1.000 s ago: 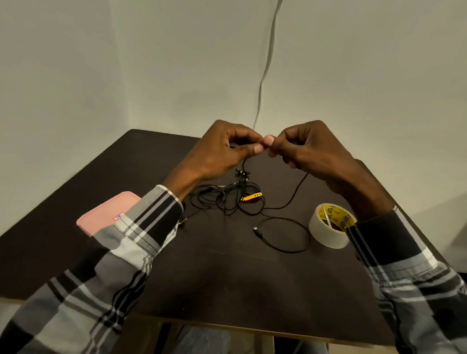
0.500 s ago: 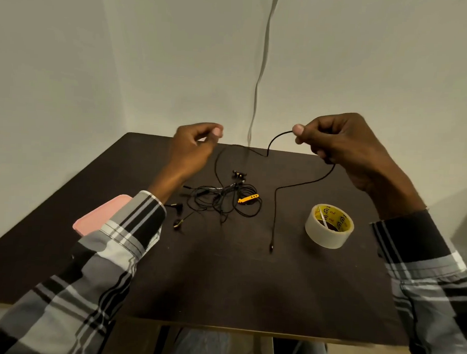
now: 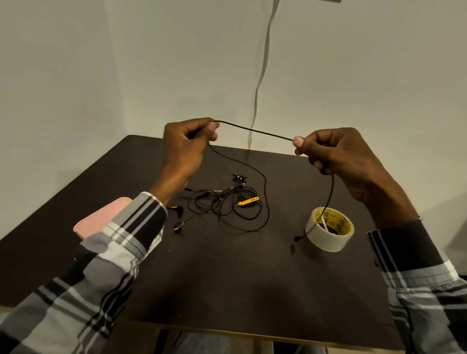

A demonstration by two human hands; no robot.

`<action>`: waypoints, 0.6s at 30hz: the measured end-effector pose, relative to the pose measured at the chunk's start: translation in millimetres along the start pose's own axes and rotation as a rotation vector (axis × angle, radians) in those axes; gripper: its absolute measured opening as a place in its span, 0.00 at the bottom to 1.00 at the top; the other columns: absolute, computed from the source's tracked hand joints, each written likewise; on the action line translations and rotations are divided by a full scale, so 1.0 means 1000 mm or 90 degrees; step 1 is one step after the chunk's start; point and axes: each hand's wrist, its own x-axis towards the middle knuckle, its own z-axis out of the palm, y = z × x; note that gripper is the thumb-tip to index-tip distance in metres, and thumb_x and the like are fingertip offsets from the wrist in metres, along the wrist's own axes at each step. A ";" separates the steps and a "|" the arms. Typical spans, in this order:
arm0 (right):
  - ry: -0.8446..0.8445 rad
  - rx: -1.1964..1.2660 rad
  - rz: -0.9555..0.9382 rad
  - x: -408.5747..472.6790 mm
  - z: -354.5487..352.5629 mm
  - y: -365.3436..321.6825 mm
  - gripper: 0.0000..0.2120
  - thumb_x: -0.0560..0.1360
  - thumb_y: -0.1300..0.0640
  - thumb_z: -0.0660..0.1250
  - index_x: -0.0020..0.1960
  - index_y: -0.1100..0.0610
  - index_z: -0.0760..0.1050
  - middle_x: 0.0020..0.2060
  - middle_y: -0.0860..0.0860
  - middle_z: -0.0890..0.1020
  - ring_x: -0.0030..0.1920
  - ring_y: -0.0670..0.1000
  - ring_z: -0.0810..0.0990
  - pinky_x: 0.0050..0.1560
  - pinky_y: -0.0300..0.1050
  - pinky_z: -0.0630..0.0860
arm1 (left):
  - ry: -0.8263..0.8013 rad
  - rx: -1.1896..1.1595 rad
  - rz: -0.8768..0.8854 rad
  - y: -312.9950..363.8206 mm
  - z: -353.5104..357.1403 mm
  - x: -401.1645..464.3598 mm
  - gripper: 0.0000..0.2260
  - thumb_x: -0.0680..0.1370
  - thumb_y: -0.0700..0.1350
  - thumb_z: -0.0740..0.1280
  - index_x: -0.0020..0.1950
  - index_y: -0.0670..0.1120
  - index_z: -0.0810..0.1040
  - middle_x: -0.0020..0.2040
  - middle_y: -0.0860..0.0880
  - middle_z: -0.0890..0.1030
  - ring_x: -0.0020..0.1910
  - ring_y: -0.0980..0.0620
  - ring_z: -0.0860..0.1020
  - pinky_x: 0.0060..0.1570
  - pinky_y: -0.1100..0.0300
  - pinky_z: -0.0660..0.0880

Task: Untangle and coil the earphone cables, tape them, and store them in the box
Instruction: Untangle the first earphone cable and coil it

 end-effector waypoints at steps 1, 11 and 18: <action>0.010 0.001 0.005 -0.001 -0.005 0.002 0.15 0.74 0.46 0.72 0.41 0.59 0.83 0.24 0.48 0.73 0.26 0.44 0.68 0.29 0.36 0.65 | 0.025 0.004 -0.036 -0.004 -0.006 0.003 0.06 0.78 0.41 0.70 0.53 0.43 0.83 0.39 0.50 0.84 0.40 0.58 0.82 0.51 0.60 0.80; -0.034 0.005 0.000 0.002 0.007 -0.002 0.15 0.75 0.49 0.72 0.43 0.62 0.84 0.24 0.49 0.73 0.26 0.44 0.67 0.27 0.35 0.64 | -0.110 -0.072 -0.082 0.011 0.010 -0.021 0.14 0.77 0.42 0.71 0.62 0.41 0.80 0.56 0.47 0.84 0.56 0.59 0.81 0.54 0.69 0.76; -0.079 0.022 -0.009 0.002 0.021 -0.007 0.13 0.76 0.53 0.71 0.43 0.64 0.83 0.25 0.51 0.75 0.26 0.45 0.70 0.26 0.35 0.66 | -0.287 -0.070 -0.012 0.021 0.036 -0.032 0.05 0.77 0.40 0.71 0.51 0.43 0.85 0.40 0.47 0.85 0.40 0.52 0.84 0.49 0.57 0.82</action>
